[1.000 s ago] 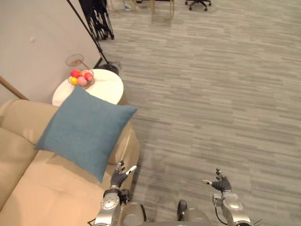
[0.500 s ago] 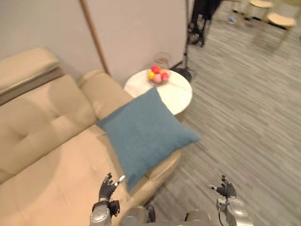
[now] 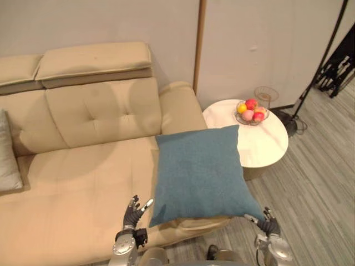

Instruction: Pick up cushions and gather them together orderly.

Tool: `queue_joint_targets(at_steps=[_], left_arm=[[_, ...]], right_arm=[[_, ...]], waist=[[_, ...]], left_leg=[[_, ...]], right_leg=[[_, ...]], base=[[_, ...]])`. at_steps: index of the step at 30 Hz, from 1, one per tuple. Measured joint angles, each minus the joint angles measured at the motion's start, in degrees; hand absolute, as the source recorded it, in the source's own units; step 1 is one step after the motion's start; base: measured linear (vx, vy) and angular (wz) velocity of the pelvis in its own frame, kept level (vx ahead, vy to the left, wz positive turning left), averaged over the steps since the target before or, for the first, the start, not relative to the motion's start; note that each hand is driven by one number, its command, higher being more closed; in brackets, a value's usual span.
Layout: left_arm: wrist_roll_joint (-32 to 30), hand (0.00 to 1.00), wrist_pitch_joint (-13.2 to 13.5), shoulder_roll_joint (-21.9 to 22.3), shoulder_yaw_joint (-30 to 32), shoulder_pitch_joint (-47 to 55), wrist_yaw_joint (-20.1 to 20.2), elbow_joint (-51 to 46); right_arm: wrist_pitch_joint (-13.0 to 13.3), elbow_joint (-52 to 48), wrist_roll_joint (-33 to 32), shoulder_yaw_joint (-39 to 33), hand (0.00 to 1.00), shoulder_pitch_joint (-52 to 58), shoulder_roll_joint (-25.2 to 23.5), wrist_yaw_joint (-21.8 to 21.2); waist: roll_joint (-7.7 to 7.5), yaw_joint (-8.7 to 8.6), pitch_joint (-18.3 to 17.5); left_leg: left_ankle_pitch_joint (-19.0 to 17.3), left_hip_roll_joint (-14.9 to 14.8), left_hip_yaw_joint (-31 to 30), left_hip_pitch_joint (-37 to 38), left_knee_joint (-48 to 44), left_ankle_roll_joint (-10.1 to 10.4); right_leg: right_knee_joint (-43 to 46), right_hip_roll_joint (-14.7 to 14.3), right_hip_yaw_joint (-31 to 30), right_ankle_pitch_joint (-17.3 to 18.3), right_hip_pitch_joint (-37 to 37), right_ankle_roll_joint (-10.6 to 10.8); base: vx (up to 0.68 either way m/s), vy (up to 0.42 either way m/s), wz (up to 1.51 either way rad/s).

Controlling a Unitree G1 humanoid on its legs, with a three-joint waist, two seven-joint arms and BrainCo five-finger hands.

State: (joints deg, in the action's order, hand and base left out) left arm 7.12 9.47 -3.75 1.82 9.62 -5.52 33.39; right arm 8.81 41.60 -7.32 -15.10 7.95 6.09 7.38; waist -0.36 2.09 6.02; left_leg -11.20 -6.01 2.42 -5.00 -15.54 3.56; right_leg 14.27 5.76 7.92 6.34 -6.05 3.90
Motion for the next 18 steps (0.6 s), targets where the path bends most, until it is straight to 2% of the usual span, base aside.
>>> queue_joint_targets(at_steps=[4, 6, 11, 15, 18], left_arm=[[-0.03, 0.0, -0.02, -3.52, 0.01, -0.02, -0.52, 0.2], [-0.1, 0.0, -0.03, -5.02, 0.09, 0.03, -0.89, 0.2], [-0.52, 0.0, -0.02, -6.97, 0.05, -2.07, -0.89, 0.27], [-0.5, 0.0, -0.01, -8.01, -1.61, -5.82, -0.89, 0.95], [0.01, 0.0, 0.02, -8.28, -4.07, -11.9, -1.01, 2.36]], right_arm=[[-0.16, -1.28, 0.19, -2.11, 0.0, 0.72, 0.53, 0.16], [-0.12, -5.11, 0.86, -2.44, 0.0, 1.44, 1.54, 0.14], [0.0, -9.33, 2.04, -2.11, 0.0, -0.64, 5.78, 0.02], [-0.05, -9.3, 2.89, 1.46, 0.0, -4.76, 8.64, -0.16], [-0.05, -8.8, 2.85, 6.01, 0.0, -11.68, 9.7, -0.12]], waist=[[-1.19, -0.42, -0.97], [-1.2, -1.27, -0.98], [-1.17, -1.34, -1.38], [-1.2, -1.55, -1.36], [-1.08, -1.62, 0.9]], left_leg=[[3.12, 0.9, 0.27, 0.55, 3.9, 0.31], [4.02, 1.13, 0.99, 1.91, 5.65, 0.38], [6.16, 1.06, 2.39, 3.41, 9.86, 0.12], [8.52, 1.17, 2.47, 2.96, 13.81, 0.56], [9.73, 1.36, 1.8, -0.5, 13.06, 0.47]], right_leg=[[-4.99, 0.21, 0.4, -2.49, 1.42, 0.1], [-6.58, 0.3, -0.13, -3.18, 2.76, 0.22], [-8.71, -0.3, -1.62, -4.98, 2.61, -0.08], [-9.93, -0.65, -1.64, -6.04, 0.94, -0.31], [-9.51, -0.89, -1.11, -6.96, -1.81, -0.76]], base=[[0.04, 0.03, 0.16], [0.01, 0.031, 0.0], [-0.05, -0.007, -0.14], [-0.08, -0.02, 0.0], [-0.1, -0.017, 0.14]])
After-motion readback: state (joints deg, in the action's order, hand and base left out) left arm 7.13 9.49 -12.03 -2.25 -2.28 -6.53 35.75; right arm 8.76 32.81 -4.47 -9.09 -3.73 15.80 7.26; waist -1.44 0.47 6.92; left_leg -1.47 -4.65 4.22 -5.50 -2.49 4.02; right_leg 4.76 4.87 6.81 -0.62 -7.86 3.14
